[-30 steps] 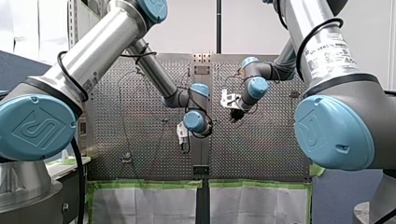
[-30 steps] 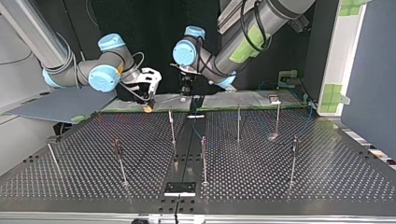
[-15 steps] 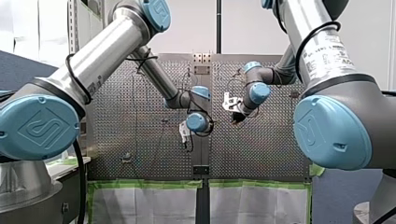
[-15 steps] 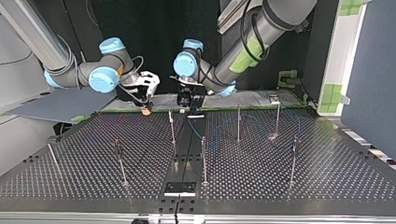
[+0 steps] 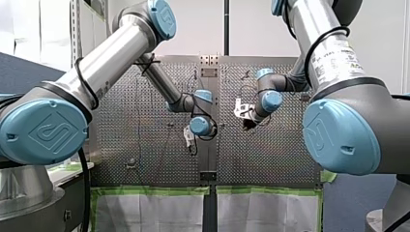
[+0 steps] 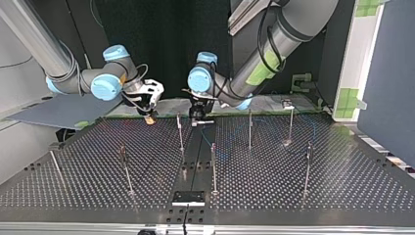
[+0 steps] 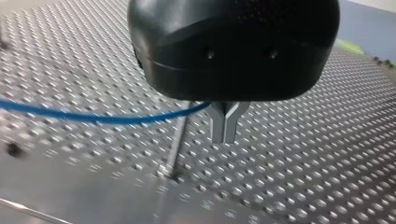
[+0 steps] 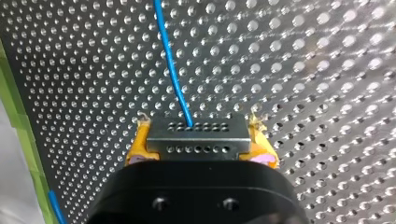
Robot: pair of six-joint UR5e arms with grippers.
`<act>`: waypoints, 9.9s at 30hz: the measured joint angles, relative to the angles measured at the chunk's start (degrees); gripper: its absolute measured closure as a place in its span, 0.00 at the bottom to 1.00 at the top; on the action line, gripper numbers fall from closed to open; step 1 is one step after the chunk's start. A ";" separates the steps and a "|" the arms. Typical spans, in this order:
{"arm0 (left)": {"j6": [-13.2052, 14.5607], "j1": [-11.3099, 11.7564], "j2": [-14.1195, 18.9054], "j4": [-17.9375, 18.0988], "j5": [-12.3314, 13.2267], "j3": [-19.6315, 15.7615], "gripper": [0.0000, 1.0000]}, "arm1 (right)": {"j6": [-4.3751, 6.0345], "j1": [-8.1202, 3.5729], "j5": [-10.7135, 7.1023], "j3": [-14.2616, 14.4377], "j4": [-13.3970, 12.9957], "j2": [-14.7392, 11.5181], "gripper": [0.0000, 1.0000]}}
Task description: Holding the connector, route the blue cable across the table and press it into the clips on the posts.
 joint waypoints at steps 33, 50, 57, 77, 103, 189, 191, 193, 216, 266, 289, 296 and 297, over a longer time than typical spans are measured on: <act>1.61 1.98 -4.60 -14.78 -0.94 13.80 0.00 | 1.73 -5.72 -3.58 -3.46 -2.68 2.38 1.00; 2.28 1.01 -0.66 -16.45 -1.56 9.39 0.00 | 1.85 -5.74 -3.99 -3.46 -2.54 2.39 1.00; 2.92 0.13 2.83 -15.04 -1.47 5.91 0.00 | 1.85 -5.74 -3.99 -3.46 -2.46 2.39 1.00; 5.41 -4.32 9.08 -17.13 -0.78 -1.29 0.00 | 2.18 -5.82 -4.47 -3.46 -2.35 2.39 1.00; 0.92 -12.15 1.80 -18.12 -7.61 8.41 0.00 | 2.73 -8.34 -4.73 -3.46 -0.85 2.30 1.00; -2.57 -13.84 -17.25 -20.48 -24.45 35.43 0.25 | 2.86 -8.09 -7.78 -3.60 0.41 0.92 1.00; -2.68 -13.91 -17.22 -20.71 -24.76 35.56 0.66 | 2.92 -8.11 -7.77 -3.59 0.55 0.73 1.00; -2.74 -14.02 -17.19 -20.87 -24.91 35.82 0.82 | 2.96 -8.16 -7.77 -3.59 0.65 0.58 1.00; -5.30 -14.63 -12.26 -26.05 -27.97 36.36 1.00 | 4.39 -8.64 -8.47 -4.38 2.61 -2.99 1.00; -1.59 -14.75 1.05 -18.23 -24.60 33.31 1.00 | 5.97 -10.61 -13.66 -7.94 9.03 -17.70 1.00; -0.92 -10.16 -1.13 -13.99 -17.47 33.34 1.00 | 5.81 -12.43 -15.10 -10.94 8.73 -14.76 1.00; -0.99 -9.47 -1.13 -13.97 -16.92 33.36 1.00 | 5.77 -13.23 -15.69 -11.59 8.72 -14.28 1.00; -1.01 -9.53 -1.11 -14.07 -16.89 33.36 1.00 | 5.76 -13.35 -15.72 -11.60 8.71 -14.25 1.00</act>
